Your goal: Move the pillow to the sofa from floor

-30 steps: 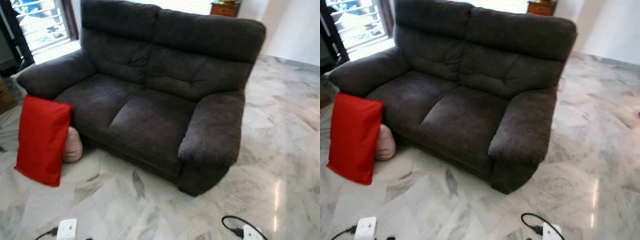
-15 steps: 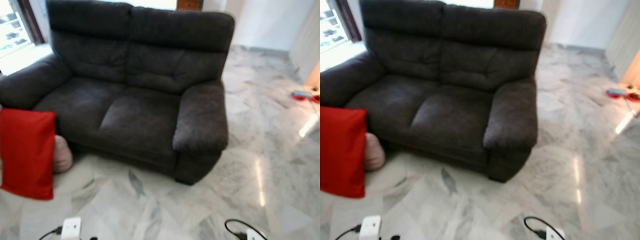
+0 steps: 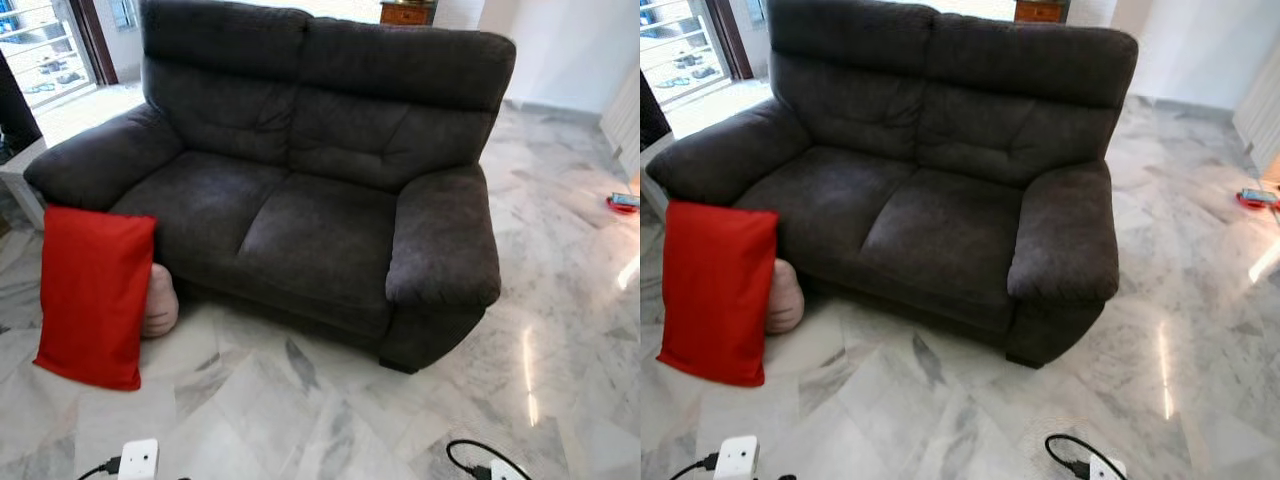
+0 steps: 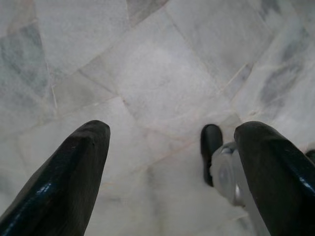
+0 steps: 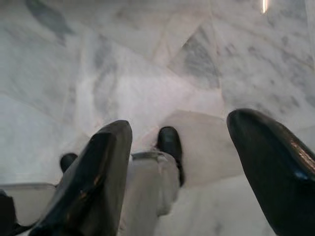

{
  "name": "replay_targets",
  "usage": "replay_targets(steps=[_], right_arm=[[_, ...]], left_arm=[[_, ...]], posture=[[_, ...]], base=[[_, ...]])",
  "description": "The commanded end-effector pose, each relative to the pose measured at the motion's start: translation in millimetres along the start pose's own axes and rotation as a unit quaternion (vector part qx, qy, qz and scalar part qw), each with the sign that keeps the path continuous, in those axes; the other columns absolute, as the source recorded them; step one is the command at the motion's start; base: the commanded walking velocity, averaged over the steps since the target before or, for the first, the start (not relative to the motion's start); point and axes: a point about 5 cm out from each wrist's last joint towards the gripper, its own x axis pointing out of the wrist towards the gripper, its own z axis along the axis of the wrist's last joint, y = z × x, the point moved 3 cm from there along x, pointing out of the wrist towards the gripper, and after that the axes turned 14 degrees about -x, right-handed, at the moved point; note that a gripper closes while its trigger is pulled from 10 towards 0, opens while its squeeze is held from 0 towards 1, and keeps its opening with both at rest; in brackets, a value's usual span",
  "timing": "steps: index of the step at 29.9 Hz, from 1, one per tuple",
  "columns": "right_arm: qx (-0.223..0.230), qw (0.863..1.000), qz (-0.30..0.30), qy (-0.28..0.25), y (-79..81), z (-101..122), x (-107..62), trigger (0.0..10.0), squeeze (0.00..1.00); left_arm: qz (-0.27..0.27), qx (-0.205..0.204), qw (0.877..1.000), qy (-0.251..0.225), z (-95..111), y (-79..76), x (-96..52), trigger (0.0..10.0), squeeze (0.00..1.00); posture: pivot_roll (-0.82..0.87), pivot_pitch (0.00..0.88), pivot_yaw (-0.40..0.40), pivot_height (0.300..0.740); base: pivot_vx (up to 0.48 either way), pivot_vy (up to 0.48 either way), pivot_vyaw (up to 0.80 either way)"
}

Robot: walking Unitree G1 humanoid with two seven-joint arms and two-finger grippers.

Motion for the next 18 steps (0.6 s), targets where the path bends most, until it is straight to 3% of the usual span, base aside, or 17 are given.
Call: replay_targets(steps=[1, 18], right_arm=[[-0.003, 1.0, -0.006, 0.003, -4.8, -1.8, -0.9, 10.0, 0.0], [0.001, 1.0, -0.007, -0.002, -5.7, -0.8, -1.0, 10.0, 0.0]], left_arm=[[-0.003, -0.004, 1.0, -0.003, 2.1, -4.0, 1.0, 10.0, 0.0], [-0.005, -0.004, 1.0, -0.003, 2.3, -4.7, 1.1, 10.0, 0.0]], posture=[[-0.04, 0.0, -0.035, 0.74], [-0.04, 0.0, -0.04, 0.74]], base=[[0.0, 0.341, 0.0], [0.0, 0.375, 0.0]])
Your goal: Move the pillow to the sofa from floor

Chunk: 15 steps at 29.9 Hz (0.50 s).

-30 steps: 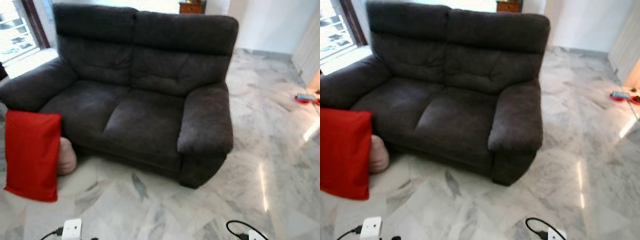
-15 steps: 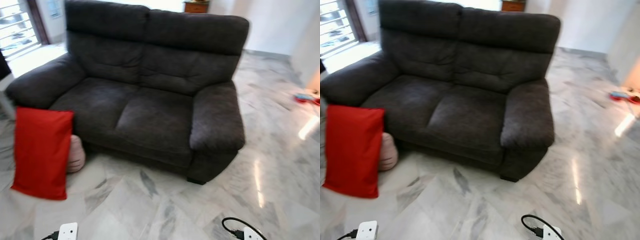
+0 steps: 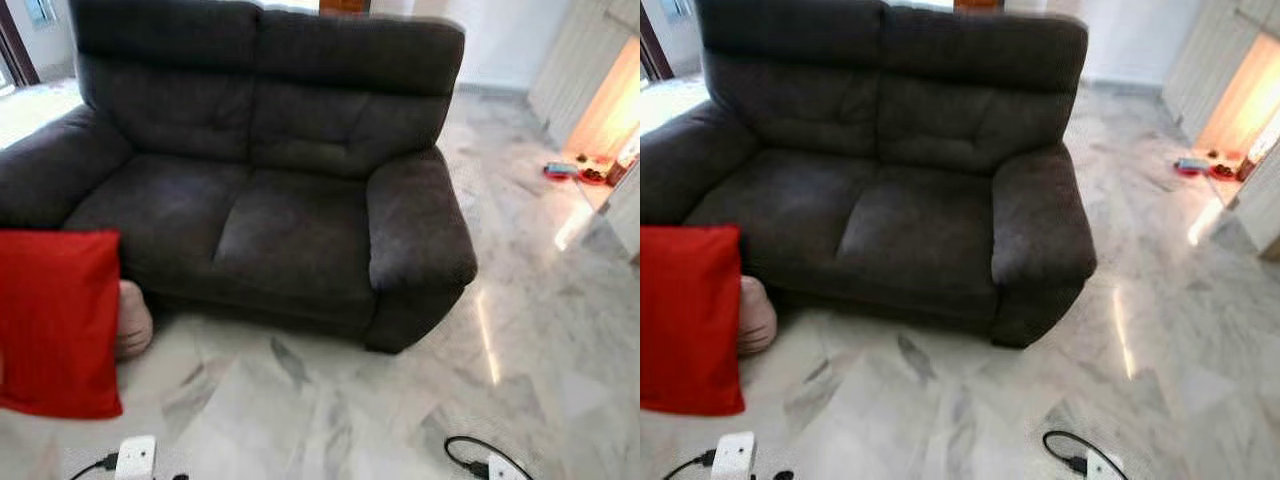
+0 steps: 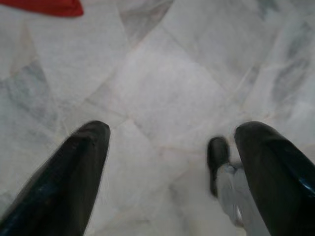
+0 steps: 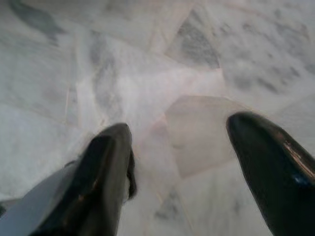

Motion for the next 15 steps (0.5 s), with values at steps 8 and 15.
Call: replay_targets(steps=[8, 15], right_arm=[[0.004, 1.0, 0.004, -0.003, 4.5, 1.1, 0.6, 10.0, 0.0], [0.006, 1.0, 0.005, -0.005, 5.2, 1.4, 0.6, 10.0, 0.0]], left_arm=[[0.012, -0.005, 1.0, 0.006, -4.8, 7.9, -1.9, 10.0, 0.0], [0.013, -0.005, 1.0, 0.006, -4.5, 8.5, -2.0, 10.0, 0.0]], posture=[[-0.04, 0.0, -0.042, 0.74], [-0.04, 0.0, -0.04, 0.74]], base=[[0.0, 0.378, 0.0], [0.0, 0.376, 0.0]])
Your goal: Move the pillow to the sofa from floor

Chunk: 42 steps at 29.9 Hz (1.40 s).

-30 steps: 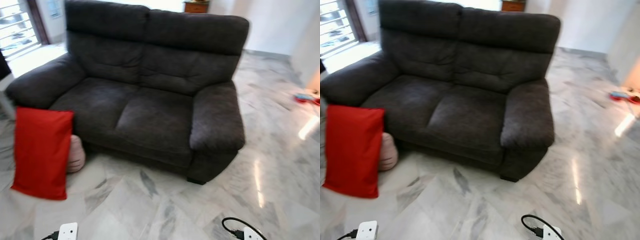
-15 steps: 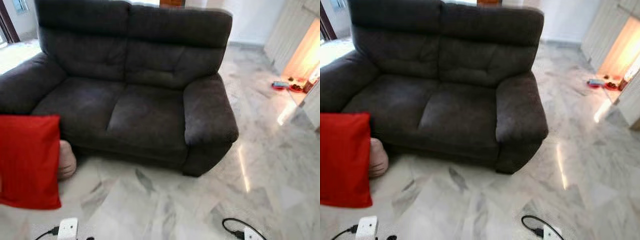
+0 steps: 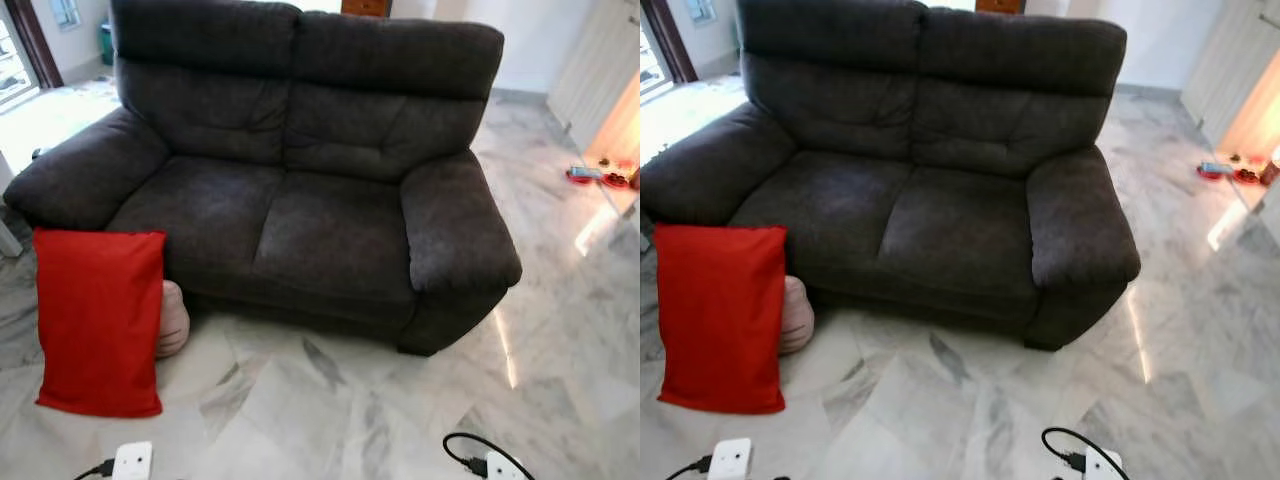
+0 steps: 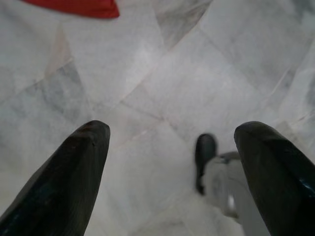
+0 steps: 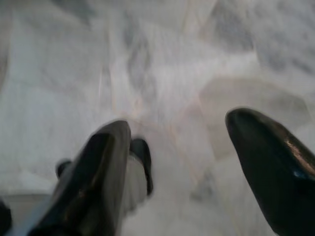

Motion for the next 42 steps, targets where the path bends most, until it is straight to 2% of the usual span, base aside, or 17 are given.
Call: replay_targets(steps=[1, 42], right_arm=[[0.002, 1.0, 0.001, -0.01, 2.8, 5.9, 1.4, 10.0, 0.0], [0.002, 1.0, 0.005, -0.014, 5.5, 6.6, 1.5, 10.0, 0.0]], left_arm=[[0.012, -0.003, 1.0, 0.003, -2.2, 8.3, -1.6, 10.0, 0.0], [0.011, 0.001, 1.0, 0.004, -1.4, 9.9, -1.8, 10.0, 0.0]], posture=[[-0.04, 0.0, -0.04, 0.74], [-0.04, 0.0, -0.03, 0.74]], base=[[0.0, 0.375, 0.0], [0.0, 0.377, 0.0]])
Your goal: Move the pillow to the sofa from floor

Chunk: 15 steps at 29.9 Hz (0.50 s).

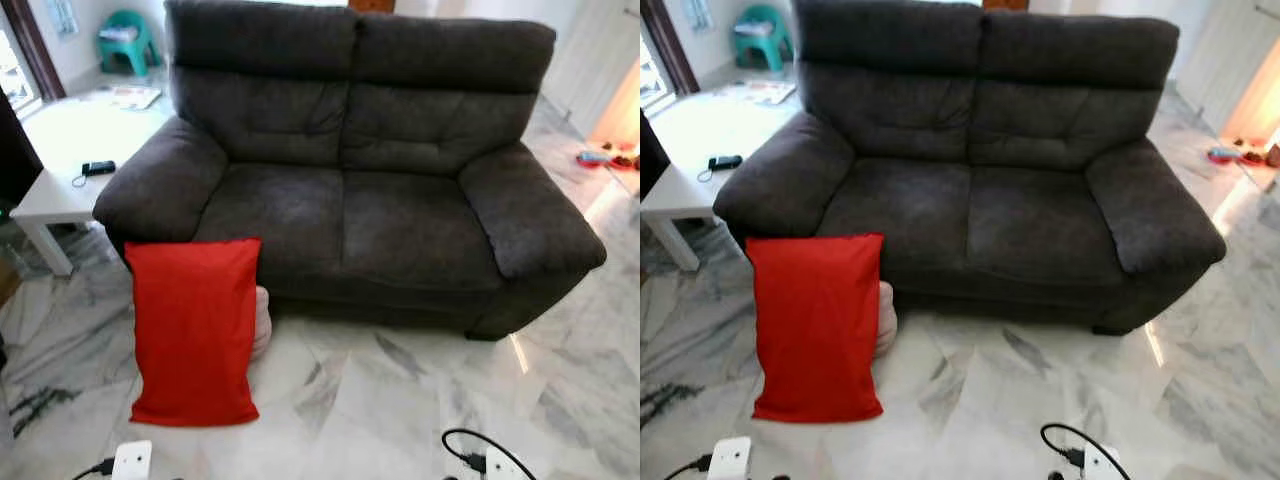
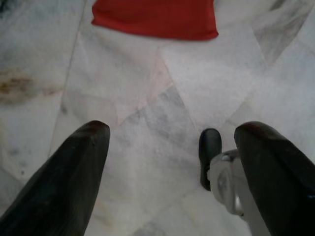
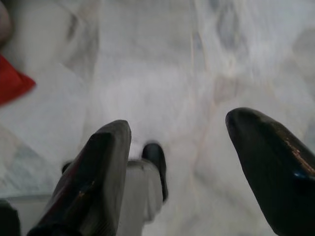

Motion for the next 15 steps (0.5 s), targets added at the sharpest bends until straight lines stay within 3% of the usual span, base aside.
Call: replay_targets(steps=[1, 15], right_arm=[[-0.001, 1.0, 0.003, -0.003, 3.0, 3.1, 1.0, 10.0, 0.0], [-0.003, 1.0, 0.005, -0.002, 3.3, 2.4, 0.9, 10.0, 0.0]], left_arm=[[0.01, -0.001, 1.0, 0.009, -6.0, 7.9, -2.2, 10.0, 0.0], [0.009, 0.002, 1.0, 0.01, -6.4, 8.0, -2.3, 10.0, 0.0]], posture=[[-0.04, 0.0, -0.03, 0.74], [-0.04, 0.0, -0.034, 0.74]], base=[[0.0, 0.375, 0.0], [0.0, 0.376, 0.0]])
